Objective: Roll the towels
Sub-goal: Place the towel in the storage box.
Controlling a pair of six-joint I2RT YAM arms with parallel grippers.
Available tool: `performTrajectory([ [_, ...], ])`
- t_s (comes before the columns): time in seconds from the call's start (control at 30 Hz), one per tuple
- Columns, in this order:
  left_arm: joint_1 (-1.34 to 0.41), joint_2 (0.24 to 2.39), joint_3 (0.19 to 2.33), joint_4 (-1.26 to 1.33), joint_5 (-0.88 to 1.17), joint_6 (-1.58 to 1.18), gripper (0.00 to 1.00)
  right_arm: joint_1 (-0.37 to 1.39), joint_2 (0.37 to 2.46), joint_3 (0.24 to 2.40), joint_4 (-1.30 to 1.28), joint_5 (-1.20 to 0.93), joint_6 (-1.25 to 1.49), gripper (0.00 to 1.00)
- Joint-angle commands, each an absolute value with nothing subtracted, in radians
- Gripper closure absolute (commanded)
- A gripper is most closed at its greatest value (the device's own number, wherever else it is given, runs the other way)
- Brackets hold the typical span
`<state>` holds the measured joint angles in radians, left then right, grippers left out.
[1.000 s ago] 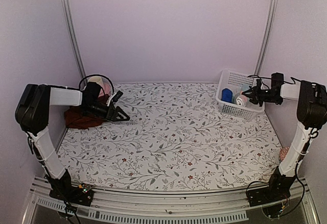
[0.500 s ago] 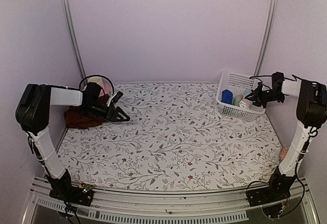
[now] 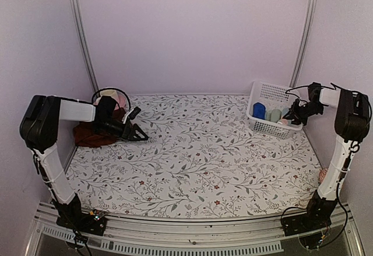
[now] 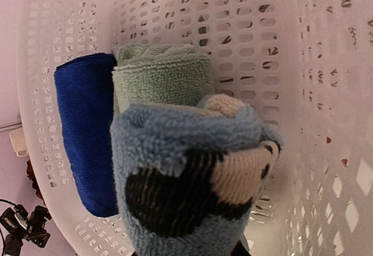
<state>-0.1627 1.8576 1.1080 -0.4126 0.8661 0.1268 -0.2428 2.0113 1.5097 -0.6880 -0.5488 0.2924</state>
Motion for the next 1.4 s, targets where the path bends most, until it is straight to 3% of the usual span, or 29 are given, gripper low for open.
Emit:
performTrajectory([
  [0.0,-0.152,1.884,1.120,-0.428,0.861,0.128,0.03,-0.239,2.060,1.561,-0.797,-0.457,0.261,0.86],
  [0.53,-0.152,1.886,1.124,-0.430,0.848,0.123,0.03,-0.158,2.221,1.825,-1.011,-0.190,0.254,0.82],
  [0.8,-0.152,1.892,1.126,-0.431,0.847,0.124,0.03,-0.122,2.273,1.932,-1.070,-0.112,0.259,0.68],
  [1.0,-0.153,1.893,1.127,-0.431,0.842,0.123,0.03,-0.075,2.310,2.043,-1.136,-0.055,0.233,0.50],
  [1.37,-0.153,1.898,1.132,-0.433,0.844,0.122,0.03,-0.057,2.295,2.082,-1.203,0.063,0.218,0.45],
])
